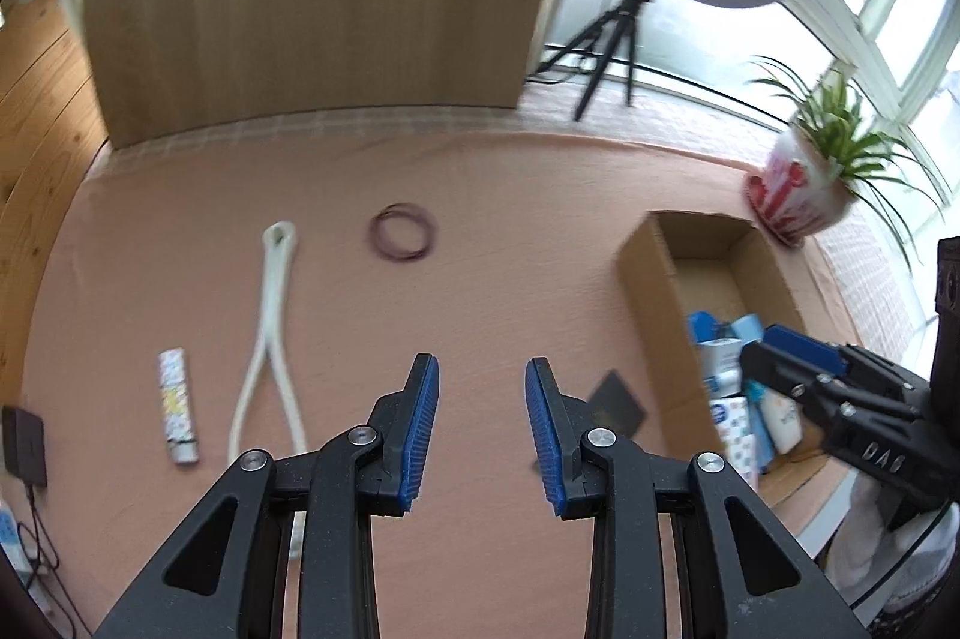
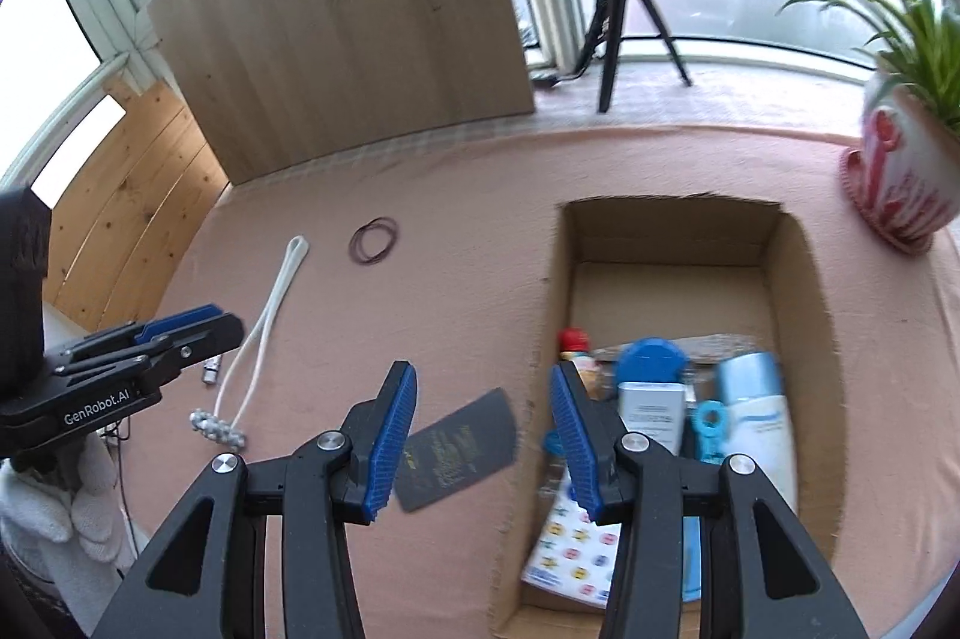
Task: Organize objects
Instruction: 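Move both tools back to the white cable on the table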
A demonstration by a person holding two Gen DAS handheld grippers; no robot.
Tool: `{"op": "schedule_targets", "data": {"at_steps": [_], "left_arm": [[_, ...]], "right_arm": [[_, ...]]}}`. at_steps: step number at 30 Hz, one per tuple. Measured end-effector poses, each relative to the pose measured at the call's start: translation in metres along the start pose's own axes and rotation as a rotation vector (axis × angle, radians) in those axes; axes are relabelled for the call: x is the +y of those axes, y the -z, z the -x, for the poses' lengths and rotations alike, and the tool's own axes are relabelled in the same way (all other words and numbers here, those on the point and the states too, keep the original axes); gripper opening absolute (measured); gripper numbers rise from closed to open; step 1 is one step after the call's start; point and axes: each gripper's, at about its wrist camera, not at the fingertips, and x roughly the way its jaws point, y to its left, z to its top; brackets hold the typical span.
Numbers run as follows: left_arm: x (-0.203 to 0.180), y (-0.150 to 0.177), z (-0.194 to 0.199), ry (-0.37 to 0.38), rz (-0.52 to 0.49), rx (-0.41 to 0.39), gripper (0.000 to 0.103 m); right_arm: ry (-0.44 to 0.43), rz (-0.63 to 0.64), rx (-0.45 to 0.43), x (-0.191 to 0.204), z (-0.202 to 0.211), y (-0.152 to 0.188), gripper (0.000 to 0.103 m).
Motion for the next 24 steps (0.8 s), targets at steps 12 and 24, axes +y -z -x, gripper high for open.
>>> {"op": "schedule_targets", "data": {"at_steps": [12, 24], "left_arm": [[0.147, 0.032, -0.009, -0.095, 0.242, 0.079, 0.032], [0.177, 0.053, -0.034, -0.033, 0.285, 0.136, 0.032]], "right_arm": [[-0.096, 0.03, 0.115, 0.042, -0.061, -0.044, 0.043], [-0.244, 0.037, 0.288, 0.108, -0.142, -0.05, 0.043]]}}
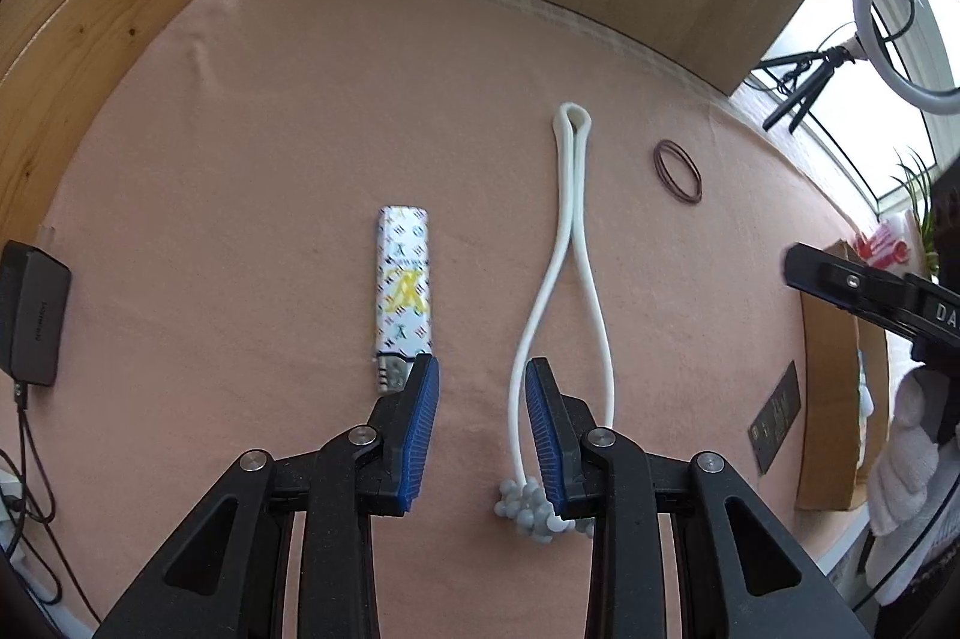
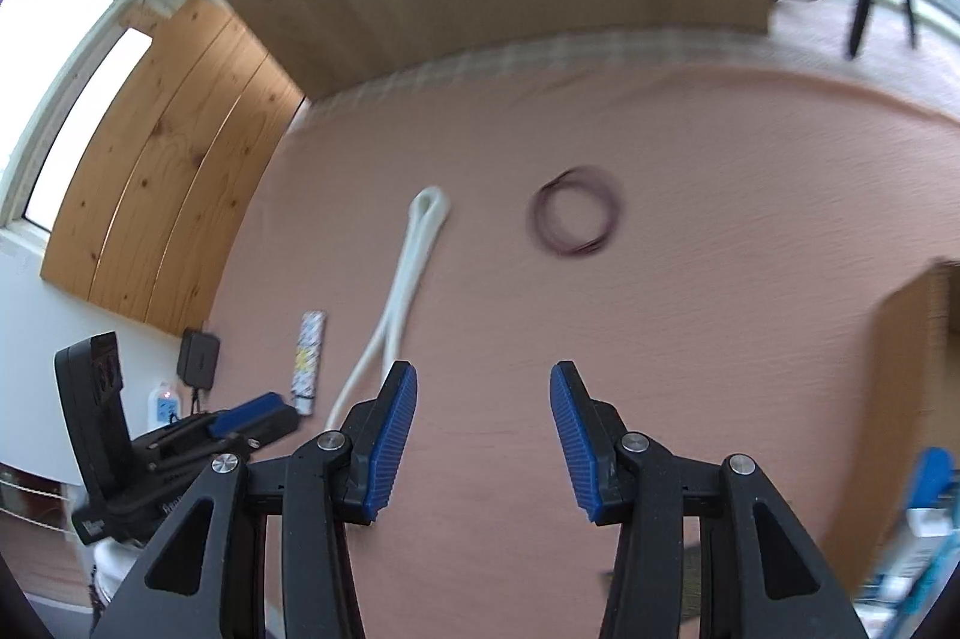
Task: Organize objects
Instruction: 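Move both tools back to the white cable on the table, then close the left gripper on the white cable's knobbed end and lift it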
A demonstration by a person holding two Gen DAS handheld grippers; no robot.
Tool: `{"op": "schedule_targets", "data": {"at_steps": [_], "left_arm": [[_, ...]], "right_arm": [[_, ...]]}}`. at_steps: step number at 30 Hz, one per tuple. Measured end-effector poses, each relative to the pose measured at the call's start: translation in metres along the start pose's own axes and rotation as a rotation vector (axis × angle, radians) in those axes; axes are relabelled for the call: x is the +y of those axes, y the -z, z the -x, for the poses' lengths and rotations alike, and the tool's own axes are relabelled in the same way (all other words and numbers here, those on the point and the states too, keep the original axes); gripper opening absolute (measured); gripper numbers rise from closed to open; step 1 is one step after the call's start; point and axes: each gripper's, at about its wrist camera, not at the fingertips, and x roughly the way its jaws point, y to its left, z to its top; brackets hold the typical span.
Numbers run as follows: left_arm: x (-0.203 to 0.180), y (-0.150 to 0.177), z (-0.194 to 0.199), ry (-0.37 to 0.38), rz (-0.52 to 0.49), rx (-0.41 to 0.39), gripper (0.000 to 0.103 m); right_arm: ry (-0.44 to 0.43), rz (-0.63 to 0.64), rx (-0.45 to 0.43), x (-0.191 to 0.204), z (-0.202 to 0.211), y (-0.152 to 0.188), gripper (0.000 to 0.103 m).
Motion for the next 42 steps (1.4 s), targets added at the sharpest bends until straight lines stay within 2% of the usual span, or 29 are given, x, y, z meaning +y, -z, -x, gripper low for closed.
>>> {"op": "schedule_targets", "data": {"at_steps": [8, 10, 18, 22, 25, 33, 42], "left_arm": [[-0.01, 0.004, -0.013, 0.041, -0.033, 0.029, 0.03], [-0.013, 0.004, -0.015, 0.053, -0.039, 0.037, 0.029], [-0.02, 0.011, -0.028, 0.066, -0.048, 0.069, 0.026], [-0.021, 0.022, -0.033, 0.083, -0.022, 0.064, 0.022], [-0.022, 0.028, -0.031, 0.109, 0.001, 0.061, 0.022], [-0.036, 0.048, -0.029, 0.143, 0.02, 0.058, 0.019], [-0.078, 0.051, -0.011, 0.177, -0.033, 0.028, 0.018]], "right_arm": [[-0.077, -0.016, 0.111, 0.027, -0.048, 0.018, 0.041], [-0.086, -0.021, 0.13, 0.032, -0.056, 0.023, 0.036], [-0.101, -0.065, 0.174, 0.036, -0.073, 0.042, 0.028], [-0.12, -0.099, 0.192, 0.034, -0.081, 0.052, 0.019], [-0.123, -0.099, 0.184, 0.036, -0.081, 0.058, 0.013], [-0.128, -0.129, 0.138, 0.035, -0.064, 0.086, 0.013], [-0.111, -0.135, 0.043, 0.022, -0.016, 0.091, 0.012]]}}
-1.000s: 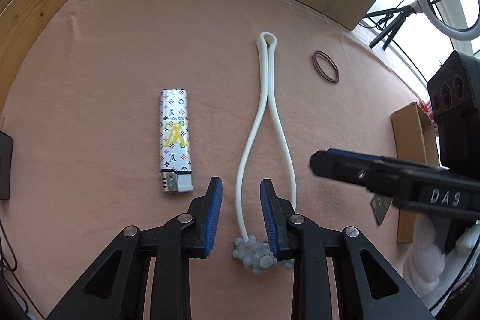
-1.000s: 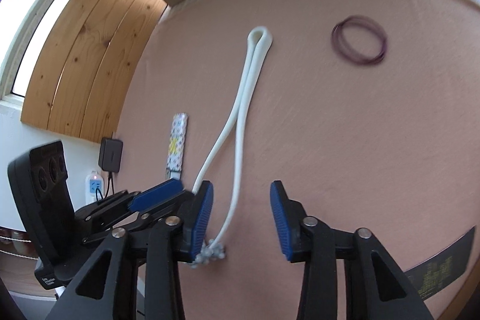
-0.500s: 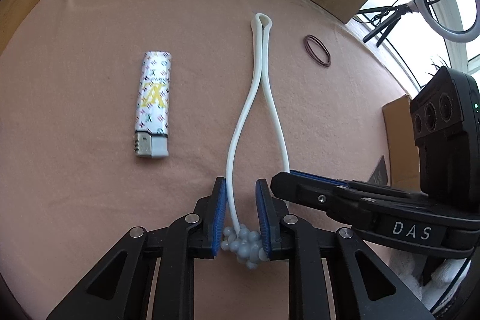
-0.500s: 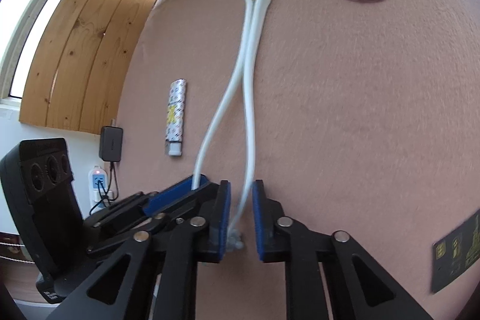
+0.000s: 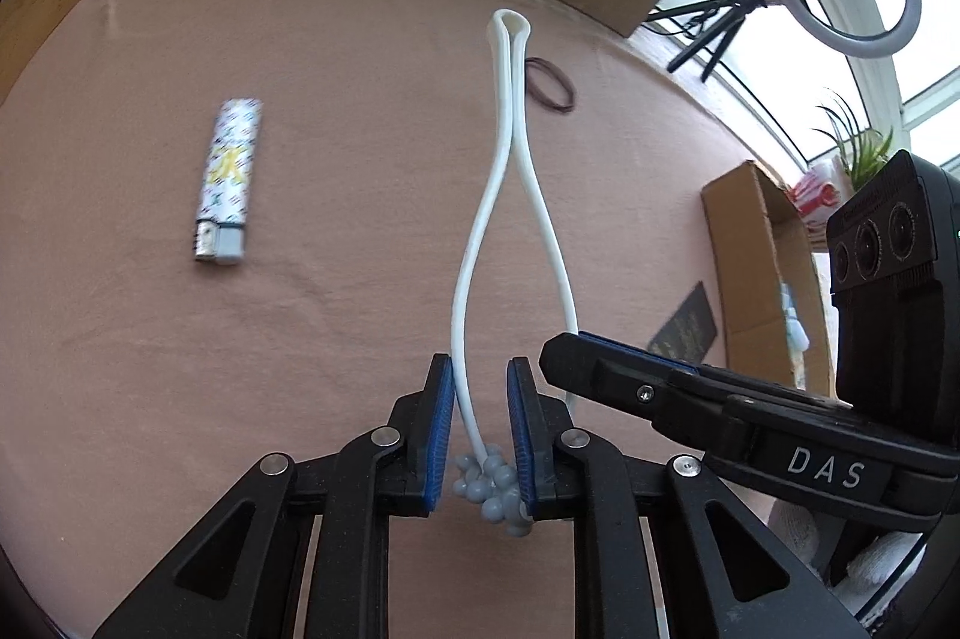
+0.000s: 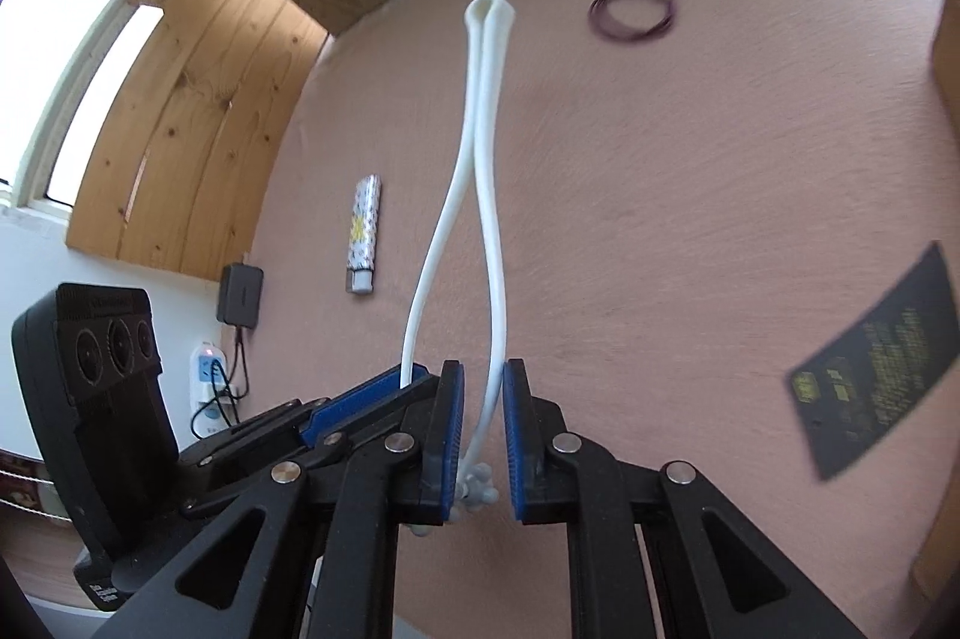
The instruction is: Organize objects
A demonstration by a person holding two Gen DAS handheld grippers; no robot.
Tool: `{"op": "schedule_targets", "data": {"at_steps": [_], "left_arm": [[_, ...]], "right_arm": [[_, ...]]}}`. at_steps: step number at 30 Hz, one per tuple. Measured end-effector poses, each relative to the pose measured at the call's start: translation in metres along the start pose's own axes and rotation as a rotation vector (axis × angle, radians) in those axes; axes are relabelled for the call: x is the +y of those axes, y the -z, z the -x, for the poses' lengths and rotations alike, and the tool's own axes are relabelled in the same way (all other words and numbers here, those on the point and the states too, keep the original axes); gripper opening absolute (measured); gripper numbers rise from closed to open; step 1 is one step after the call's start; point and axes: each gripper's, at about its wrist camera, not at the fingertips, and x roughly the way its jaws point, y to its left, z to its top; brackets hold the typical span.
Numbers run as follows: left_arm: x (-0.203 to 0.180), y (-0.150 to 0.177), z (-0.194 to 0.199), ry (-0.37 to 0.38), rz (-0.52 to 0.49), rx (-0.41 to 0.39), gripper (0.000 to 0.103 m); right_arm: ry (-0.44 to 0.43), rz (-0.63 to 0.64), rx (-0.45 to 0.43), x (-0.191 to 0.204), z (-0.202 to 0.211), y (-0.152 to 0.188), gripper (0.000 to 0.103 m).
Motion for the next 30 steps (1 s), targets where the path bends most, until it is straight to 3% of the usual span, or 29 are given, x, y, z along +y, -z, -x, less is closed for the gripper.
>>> {"op": "schedule_targets", "data": {"at_steps": [15, 26, 30], "left_arm": [[-0.119, -0.016, 0.007, 0.122, -0.166, -0.038, 0.018], [-0.198, -0.007, -0.005, 0.224, -0.272, 0.005, 0.018], [-0.226, -0.005, -0.023, 0.246, -0.307, 0.024, 0.016]], "right_arm": [[0.023, -0.118, -0.142, -0.06, 0.091, 0.01, 0.012], [0.033, -0.206, -0.233, -0.117, 0.147, 0.015, 0.009], [0.042, -0.226, -0.258, -0.137, 0.164, 0.016, 0.004]]}}
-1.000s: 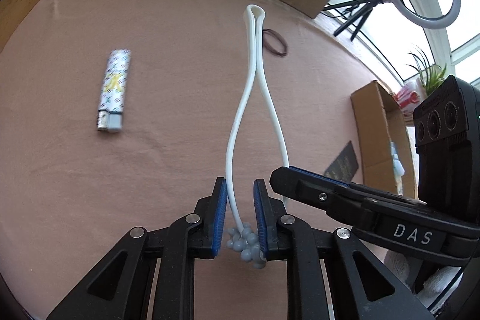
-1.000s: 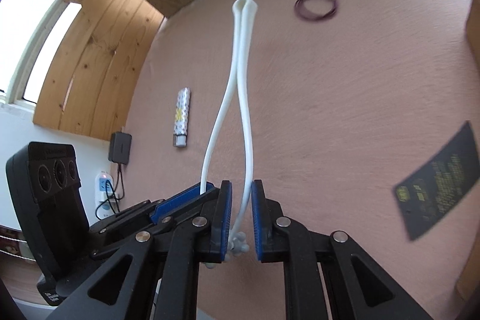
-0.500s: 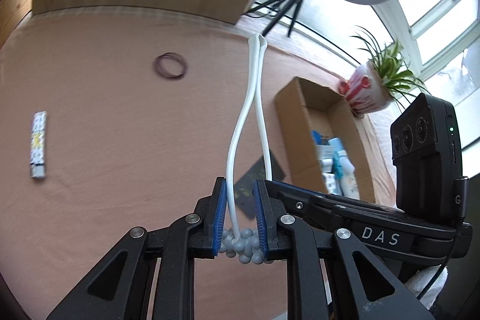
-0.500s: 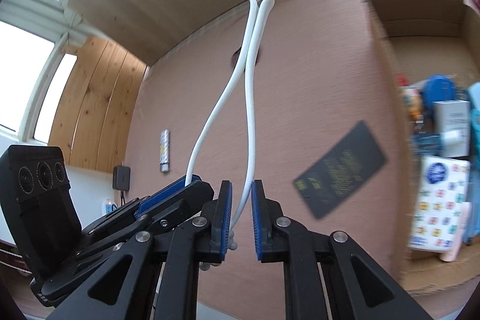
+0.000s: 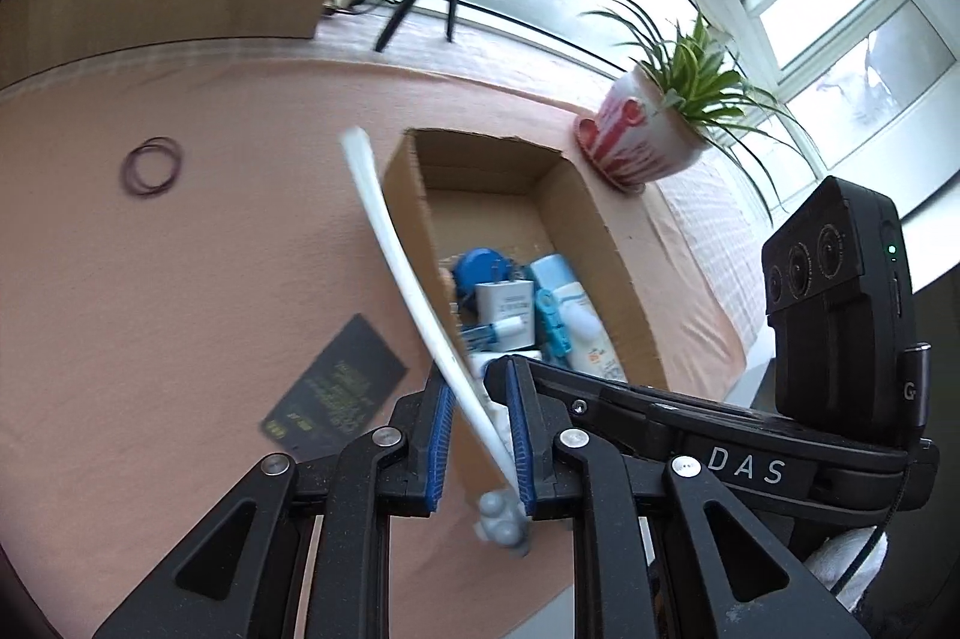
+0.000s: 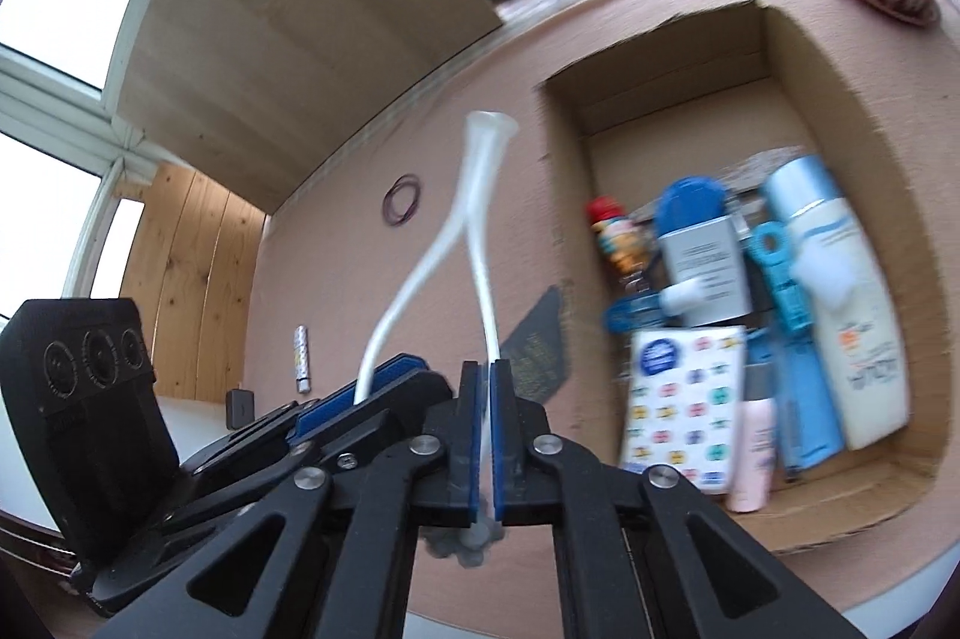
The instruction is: Organize objects
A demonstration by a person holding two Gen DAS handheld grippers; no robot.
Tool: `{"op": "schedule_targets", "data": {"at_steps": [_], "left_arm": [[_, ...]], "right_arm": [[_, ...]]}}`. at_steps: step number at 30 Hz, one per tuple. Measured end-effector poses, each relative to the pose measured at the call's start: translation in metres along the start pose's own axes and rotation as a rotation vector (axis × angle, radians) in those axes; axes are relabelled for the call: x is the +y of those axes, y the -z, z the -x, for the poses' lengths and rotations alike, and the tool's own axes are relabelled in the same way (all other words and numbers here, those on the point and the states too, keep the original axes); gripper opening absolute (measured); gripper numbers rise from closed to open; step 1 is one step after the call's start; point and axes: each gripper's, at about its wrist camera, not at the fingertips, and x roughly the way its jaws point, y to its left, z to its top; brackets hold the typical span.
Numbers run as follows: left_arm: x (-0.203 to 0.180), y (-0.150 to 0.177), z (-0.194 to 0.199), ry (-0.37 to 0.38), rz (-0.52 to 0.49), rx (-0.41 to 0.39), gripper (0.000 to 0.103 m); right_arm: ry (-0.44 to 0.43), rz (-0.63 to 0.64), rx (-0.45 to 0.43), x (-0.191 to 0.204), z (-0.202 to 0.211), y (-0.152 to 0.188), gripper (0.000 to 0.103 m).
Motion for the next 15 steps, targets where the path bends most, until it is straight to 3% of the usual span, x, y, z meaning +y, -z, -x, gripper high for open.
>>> {"op": "schedule_targets", "data": {"at_steps": [8, 12, 15], "left_arm": [[-0.025, -0.009, -0.028, -0.003, -0.044, 0.017, 0.016], [0.008, -0.01, -0.018, -0.043, 0.018, 0.006, 0.017], [0.043, -0.007, -0.013, -0.141, 0.057, 0.02, 0.02]], "right_arm": [[0.014, -0.002, -0.028, -0.026, 0.021, -0.007, 0.004], [0.01, 0.038, -0.027, -0.02, 0.023, -0.006, 0.004], [-0.004, 0.049, -0.016, -0.016, 0.018, -0.005, 0.008]]}}
